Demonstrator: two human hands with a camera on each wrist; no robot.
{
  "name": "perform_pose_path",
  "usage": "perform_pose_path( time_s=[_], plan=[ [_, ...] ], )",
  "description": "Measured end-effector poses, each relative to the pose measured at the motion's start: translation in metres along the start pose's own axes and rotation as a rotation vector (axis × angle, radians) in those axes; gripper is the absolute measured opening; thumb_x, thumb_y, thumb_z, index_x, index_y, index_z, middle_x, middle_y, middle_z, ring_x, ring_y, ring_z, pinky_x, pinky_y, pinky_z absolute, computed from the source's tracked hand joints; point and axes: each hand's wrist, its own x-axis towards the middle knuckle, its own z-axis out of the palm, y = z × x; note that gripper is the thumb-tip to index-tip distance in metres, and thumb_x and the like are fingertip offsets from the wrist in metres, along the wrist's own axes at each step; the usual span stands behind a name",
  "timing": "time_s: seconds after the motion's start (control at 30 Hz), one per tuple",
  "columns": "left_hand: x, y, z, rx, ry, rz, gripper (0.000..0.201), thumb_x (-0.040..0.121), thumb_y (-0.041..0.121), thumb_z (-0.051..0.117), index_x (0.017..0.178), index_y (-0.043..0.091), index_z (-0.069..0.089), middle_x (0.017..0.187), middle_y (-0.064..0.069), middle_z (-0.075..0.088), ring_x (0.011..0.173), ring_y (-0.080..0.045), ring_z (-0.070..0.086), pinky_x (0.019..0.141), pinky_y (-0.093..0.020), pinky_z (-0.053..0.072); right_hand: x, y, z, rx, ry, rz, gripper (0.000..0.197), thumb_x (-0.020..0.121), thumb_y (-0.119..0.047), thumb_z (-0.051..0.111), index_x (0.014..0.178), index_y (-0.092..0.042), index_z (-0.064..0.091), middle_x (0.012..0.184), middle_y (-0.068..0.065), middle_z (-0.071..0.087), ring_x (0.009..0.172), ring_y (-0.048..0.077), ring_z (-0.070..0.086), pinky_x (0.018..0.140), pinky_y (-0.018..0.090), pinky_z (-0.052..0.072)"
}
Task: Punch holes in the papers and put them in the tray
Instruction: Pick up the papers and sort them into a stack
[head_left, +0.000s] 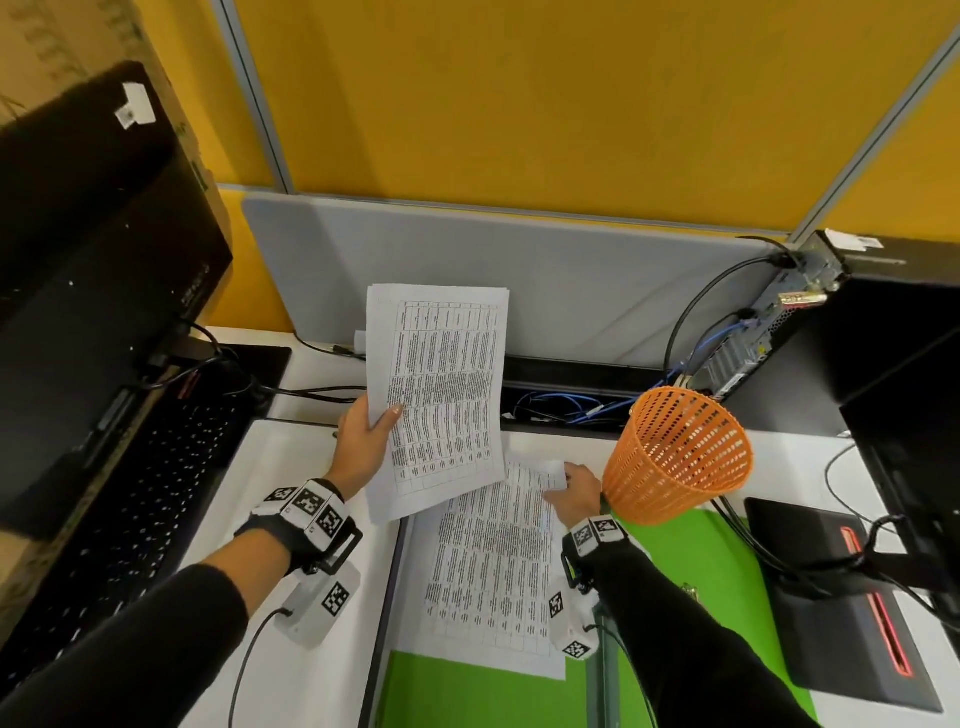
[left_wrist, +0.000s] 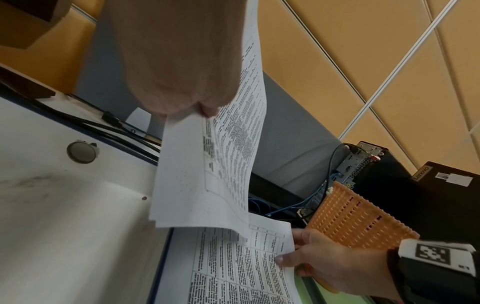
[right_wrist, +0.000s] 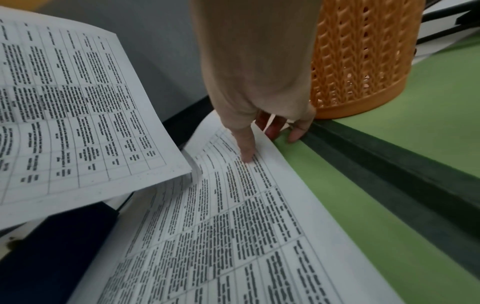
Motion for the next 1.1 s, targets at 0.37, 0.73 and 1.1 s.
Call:
perform_pose_path(
  time_s=[0.37, 0.73, 1.1],
  plan=[
    [0.014, 0.015, -0.003, -0.025, 0.134, 0.016, 0.033, 0.095, 0.007, 0.051, 0.126, -0.004, 0.052, 0.122, -0.02, 0.061, 0.11, -0.027, 0.059, 0.095, -0.042, 0.048, -0.043, -0.002, -0.054, -0.136, -0.427, -0.301, 0.011, 0.077, 0.004, 0.067, 0.088, 0.003, 0.07, 0.086, 0.021, 0.07, 0.082, 0.017, 0.069, 0.08, 0.028, 0.056],
    [-0.021, 0.006, 0.013, -0.067, -0.289, -0.102, 0.037, 0.093, -0.002, 0.05, 0.13, 0.0, 0.05, 0.126, -0.015, 0.059, 0.111, -0.027, 0.06, 0.083, -0.021, 0.054, -0.053, -0.047, -0.08, 0.624, -0.271, -0.205, 0.024, 0.09, -0.033, 0.055, 0.102, -0.017, 0.067, 0.11, 0.009, 0.07, 0.102, 0.028, 0.067, 0.095, 0.053, 0.048],
    [-0.037, 0.006, 0.017, 0.018, -0.454, -0.226, 0.025, 0.094, 0.007, 0.052, 0.118, 0.011, 0.058, 0.096, 0.002, 0.066, 0.09, -0.015, 0.064, 0.064, -0.012, 0.054, -0.065, -0.071, -0.067, 0.723, -0.139, -0.123, 0.013, 0.093, -0.026, 0.052, 0.09, -0.026, 0.064, 0.108, 0.005, 0.068, 0.104, 0.022, 0.063, 0.096, 0.041, 0.046]
  ],
)
